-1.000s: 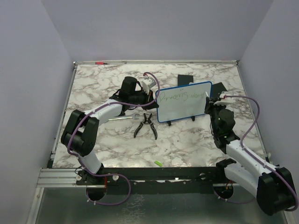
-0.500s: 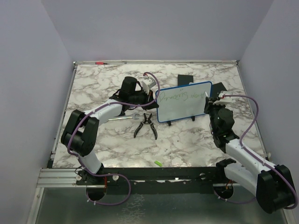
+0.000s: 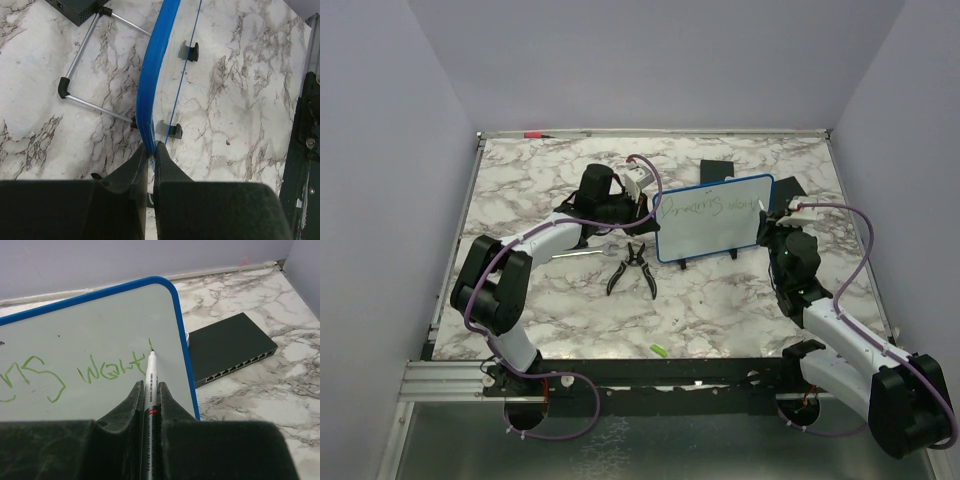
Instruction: Write a sentence on the whiteboard
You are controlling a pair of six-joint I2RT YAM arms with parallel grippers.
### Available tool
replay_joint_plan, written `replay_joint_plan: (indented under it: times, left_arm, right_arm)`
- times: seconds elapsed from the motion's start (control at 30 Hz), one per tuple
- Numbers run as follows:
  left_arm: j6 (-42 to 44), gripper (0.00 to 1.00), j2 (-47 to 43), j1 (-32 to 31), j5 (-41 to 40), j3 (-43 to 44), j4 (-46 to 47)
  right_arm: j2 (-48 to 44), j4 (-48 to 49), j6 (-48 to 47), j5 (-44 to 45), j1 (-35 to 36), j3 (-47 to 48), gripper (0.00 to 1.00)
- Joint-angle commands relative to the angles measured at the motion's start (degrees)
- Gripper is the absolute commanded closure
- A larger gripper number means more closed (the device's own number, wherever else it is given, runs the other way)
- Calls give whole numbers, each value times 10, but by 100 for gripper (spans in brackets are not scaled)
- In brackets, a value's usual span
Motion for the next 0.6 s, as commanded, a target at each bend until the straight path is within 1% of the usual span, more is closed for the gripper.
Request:
replay_joint_plan:
  times: [0.0,0.57]
  left_arm:
    - [18,100,-5,-6,-15,1,-18]
    - [18,100,-7,-6,-15,1,-18]
  right_arm:
    - [0,-38,20,1,-2,-7,99]
    - [3,-69,39,0,-2,-5,99]
